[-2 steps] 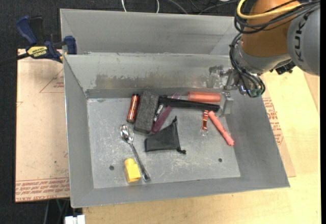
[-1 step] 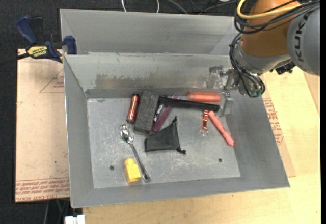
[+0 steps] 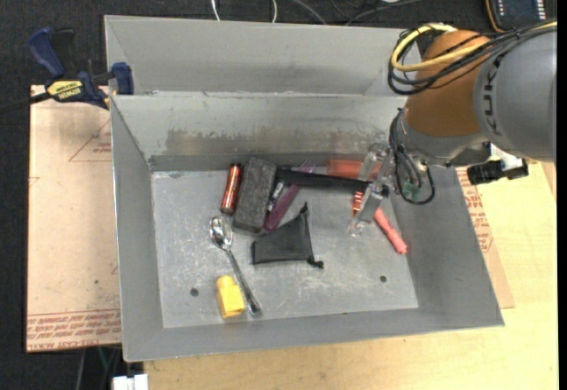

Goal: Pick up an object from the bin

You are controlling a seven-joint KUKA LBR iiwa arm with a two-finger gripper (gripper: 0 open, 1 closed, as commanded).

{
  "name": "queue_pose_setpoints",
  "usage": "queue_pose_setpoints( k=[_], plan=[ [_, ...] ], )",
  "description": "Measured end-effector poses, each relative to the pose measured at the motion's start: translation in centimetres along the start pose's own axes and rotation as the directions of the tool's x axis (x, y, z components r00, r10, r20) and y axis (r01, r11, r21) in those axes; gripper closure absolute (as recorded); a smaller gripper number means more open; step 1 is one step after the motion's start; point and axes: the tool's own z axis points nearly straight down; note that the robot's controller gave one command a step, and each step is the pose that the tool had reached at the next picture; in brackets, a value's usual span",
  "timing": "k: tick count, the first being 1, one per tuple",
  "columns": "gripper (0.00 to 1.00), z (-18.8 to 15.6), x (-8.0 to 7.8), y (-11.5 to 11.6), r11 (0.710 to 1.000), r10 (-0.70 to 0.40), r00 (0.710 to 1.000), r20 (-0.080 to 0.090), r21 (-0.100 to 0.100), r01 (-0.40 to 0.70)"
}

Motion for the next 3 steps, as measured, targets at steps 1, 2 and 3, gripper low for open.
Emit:
queue_pose_setpoints(
  k=[1, 2, 3],
  plan=[
    [0.00, -1.7, -0.8, -3.2, 0.994, -0.113, 0.994, 0.011, 0.000, 0.113],
    [0.00, 0.2, 1.3, -4.0, 0.991, 0.131, 0.991, 0.003, -0.003, -0.131],
    [0.00, -1.5, 1.0, -4.0, 0.991, 0.136, 0.991, -0.008, 0.001, -0.136]
  ],
)
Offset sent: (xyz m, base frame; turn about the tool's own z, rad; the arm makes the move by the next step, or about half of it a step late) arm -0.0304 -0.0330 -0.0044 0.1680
